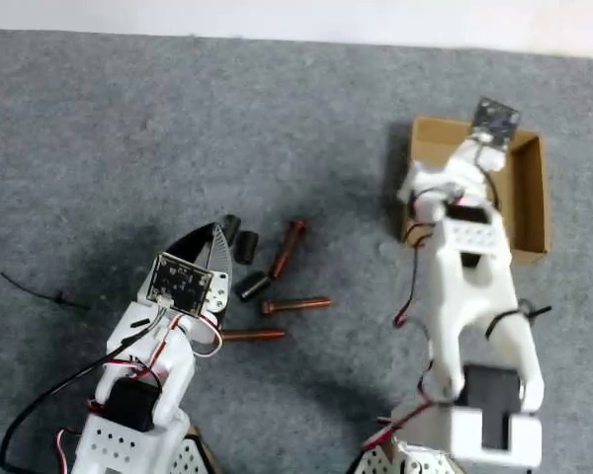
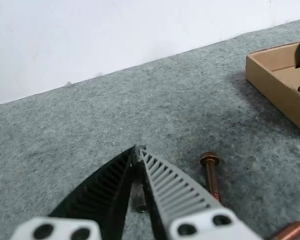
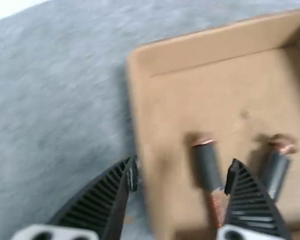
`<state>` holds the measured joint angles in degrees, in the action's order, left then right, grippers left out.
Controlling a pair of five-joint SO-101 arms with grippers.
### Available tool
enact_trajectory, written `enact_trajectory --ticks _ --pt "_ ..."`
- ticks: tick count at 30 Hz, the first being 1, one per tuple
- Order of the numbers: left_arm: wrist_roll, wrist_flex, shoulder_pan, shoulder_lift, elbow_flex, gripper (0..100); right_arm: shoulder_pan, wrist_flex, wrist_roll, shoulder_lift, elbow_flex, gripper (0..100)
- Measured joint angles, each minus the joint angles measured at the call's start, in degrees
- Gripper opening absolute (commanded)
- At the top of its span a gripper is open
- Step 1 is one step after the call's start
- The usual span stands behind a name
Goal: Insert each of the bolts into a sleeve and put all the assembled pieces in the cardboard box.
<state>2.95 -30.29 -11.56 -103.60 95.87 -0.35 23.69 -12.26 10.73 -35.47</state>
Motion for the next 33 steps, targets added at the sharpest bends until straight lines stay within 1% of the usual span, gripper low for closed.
enact_trajectory --ticks 3,8,12,14,18,23,31,33 --pt "0.0 0.0 0.35 0.0 0.0 1 -5.01 0.0 0.0 7.3 -5.36 25.5" --pt "-0.18 0.79 5.54 0.0 0.0 1 -14.07 0.0 0.0 18.55 -14.33 25.5" --pt "-3.78 1.14 8.09 0.0 0.0 1 -23.56 0.0 -0.09 22.07 -19.34 25.5" --pt "-5.01 1.14 8.79 0.0 0.0 1 -27.08 0.0 -0.09 22.15 -20.04 25.5" --pt "-5.36 1.14 8.88 0.0 0.0 1 -29.63 0.0 -0.09 18.9 -20.04 25.5" --pt "-5.36 1.14 8.88 0.0 0.0 1 -31.56 0.0 -0.09 9.49 -17.41 25.5" --pt "-5.36 1.23 8.88 0.0 0.0 1 -40.53 0.0 -0.09 0.18 -7.56 25.5" --pt "-5.36 1.85 9.76 0.0 0.0 1 -42.46 0.0 -0.09 -1.76 -5.19 25.5"
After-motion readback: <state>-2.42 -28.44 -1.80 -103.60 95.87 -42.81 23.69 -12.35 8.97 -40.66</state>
